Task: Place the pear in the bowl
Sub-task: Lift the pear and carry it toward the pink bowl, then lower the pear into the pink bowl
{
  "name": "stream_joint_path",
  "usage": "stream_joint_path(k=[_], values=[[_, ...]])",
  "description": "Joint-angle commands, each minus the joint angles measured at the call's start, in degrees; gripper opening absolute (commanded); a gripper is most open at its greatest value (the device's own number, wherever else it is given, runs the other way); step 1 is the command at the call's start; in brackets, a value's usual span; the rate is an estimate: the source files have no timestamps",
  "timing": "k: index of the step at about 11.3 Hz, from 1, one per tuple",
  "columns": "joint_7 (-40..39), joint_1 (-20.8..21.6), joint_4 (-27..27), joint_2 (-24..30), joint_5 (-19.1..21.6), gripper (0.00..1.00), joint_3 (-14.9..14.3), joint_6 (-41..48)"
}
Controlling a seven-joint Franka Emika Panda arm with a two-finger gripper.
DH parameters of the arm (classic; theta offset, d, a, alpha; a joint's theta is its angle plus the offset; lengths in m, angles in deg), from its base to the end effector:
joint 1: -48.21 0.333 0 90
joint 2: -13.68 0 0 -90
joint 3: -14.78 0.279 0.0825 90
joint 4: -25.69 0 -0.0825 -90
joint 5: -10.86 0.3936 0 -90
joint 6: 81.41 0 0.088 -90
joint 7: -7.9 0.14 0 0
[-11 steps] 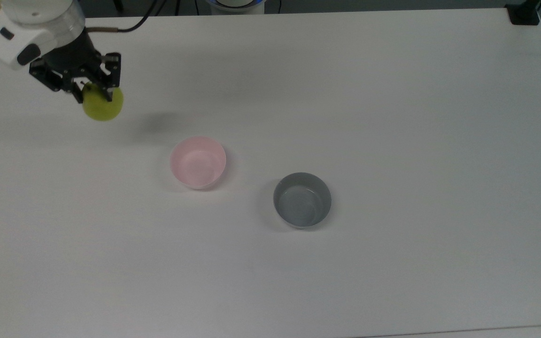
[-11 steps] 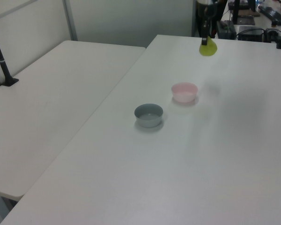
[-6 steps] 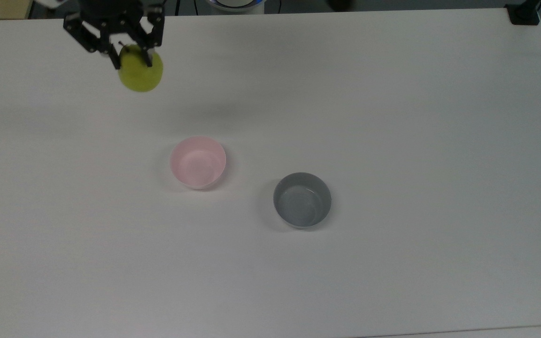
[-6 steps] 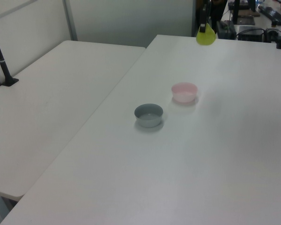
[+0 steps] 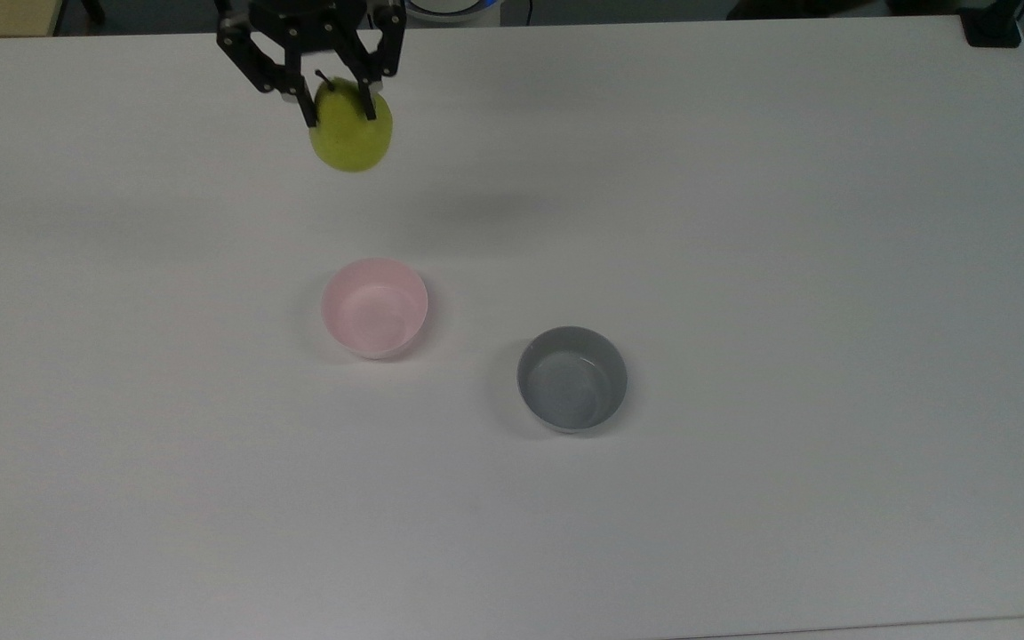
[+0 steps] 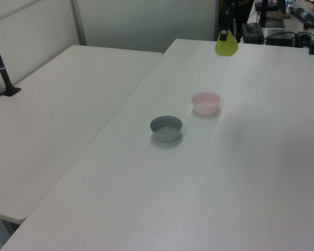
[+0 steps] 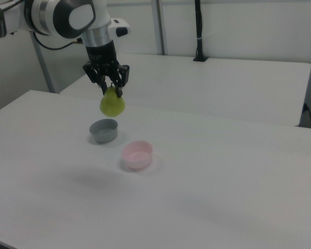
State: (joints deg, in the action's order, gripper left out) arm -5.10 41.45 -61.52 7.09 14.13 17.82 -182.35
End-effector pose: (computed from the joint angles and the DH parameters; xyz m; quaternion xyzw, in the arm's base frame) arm 0.6159 -0.0346 0.5293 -0.9946 -0.0767 -0.0662 0.0219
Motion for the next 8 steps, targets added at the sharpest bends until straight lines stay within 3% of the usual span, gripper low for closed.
stream_joint_path(k=[1,4,8], values=[[2.28,2.46,-6.03,1.77,1.3,0.0,-2.51,-6.79],[1.58,2.2,-10.86,-0.78,1.13,0.0,-2.51,-16.89],[1.49,2.37,-13.48,-5.88,-0.45,0.0,-2.51,-24.54]])
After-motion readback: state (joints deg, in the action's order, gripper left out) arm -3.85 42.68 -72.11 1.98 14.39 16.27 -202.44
